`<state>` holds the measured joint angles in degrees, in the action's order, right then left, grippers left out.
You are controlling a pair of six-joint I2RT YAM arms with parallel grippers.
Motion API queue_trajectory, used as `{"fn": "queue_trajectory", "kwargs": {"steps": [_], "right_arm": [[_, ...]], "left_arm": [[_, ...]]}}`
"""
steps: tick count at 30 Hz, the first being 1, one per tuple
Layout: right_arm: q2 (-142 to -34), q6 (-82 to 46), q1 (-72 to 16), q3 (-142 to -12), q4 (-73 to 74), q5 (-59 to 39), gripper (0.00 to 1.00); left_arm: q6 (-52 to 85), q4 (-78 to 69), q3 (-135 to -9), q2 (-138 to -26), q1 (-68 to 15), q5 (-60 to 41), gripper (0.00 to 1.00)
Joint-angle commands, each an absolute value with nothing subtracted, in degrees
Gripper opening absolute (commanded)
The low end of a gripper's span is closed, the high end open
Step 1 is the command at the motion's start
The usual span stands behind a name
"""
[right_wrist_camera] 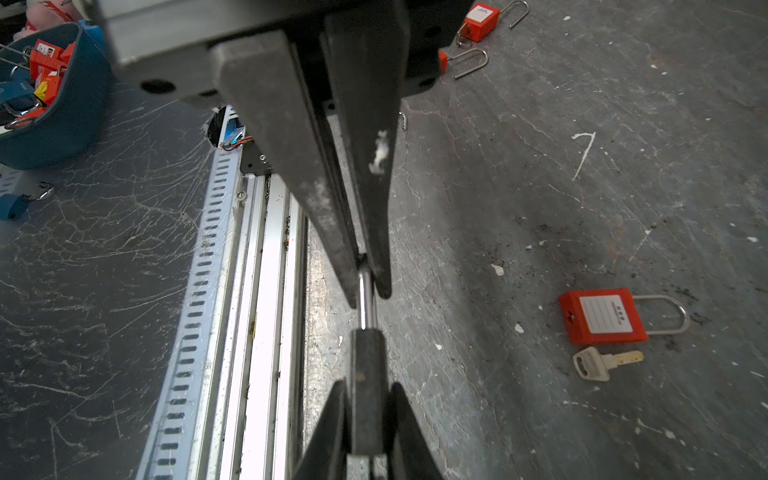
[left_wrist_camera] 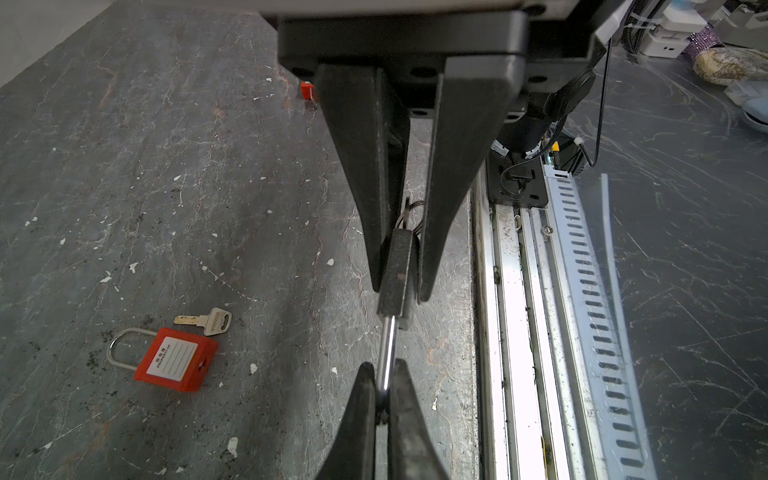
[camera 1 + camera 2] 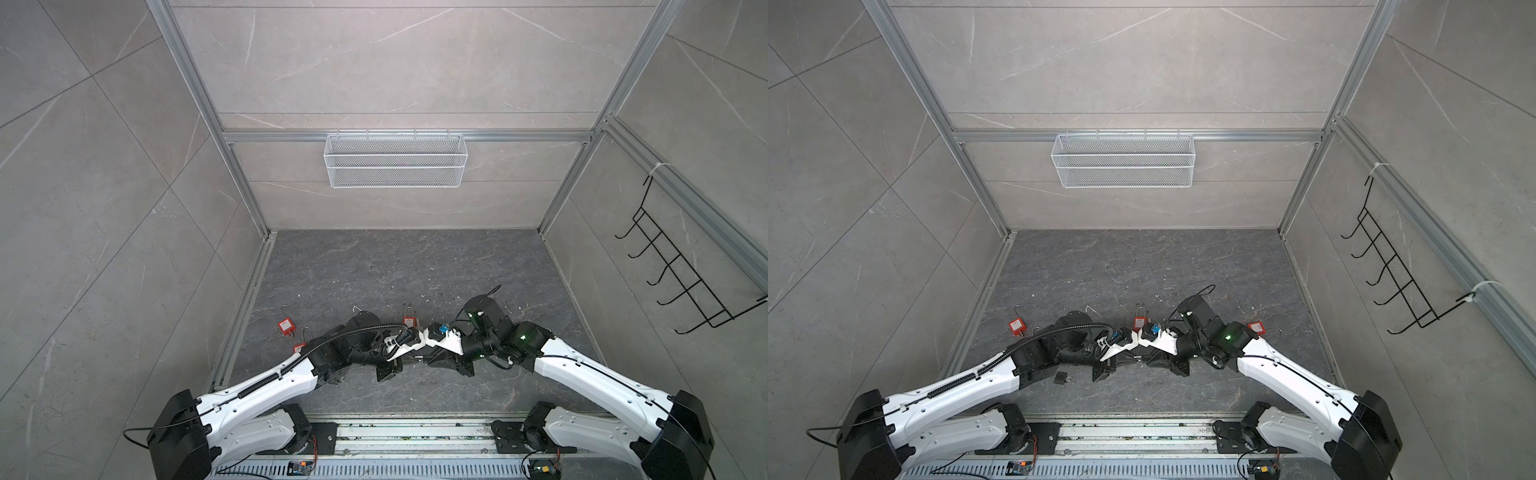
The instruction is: Lock with the key
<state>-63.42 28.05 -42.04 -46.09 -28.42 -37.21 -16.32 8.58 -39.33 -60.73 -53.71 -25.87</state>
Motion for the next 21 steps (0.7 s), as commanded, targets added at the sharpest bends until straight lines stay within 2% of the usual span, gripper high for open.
{"fn": "queue_trajectory", "kwargs": {"steps": [1,11,21], "right_arm": [[-62.7,29.2,-43.6,-47.6,-17.8,-37.7,0.0],[-61.3,34.5,-45.5,-46.9,-16.7,-33.5,0.0],[-63.5,23.9,-46.0,-46.3,-8.8,-40.9,0.0]], "left_arm": [[-13.5,-2.9,-40.4,-59.8,-55.0,-33.6,0.0],[-12.5,-3.1,-39.7,-58.9,-55.0,-34.4,0.0],[-12.5,-7.7,-40.1,-62.1,-55.5,-33.6,0.0]]}}
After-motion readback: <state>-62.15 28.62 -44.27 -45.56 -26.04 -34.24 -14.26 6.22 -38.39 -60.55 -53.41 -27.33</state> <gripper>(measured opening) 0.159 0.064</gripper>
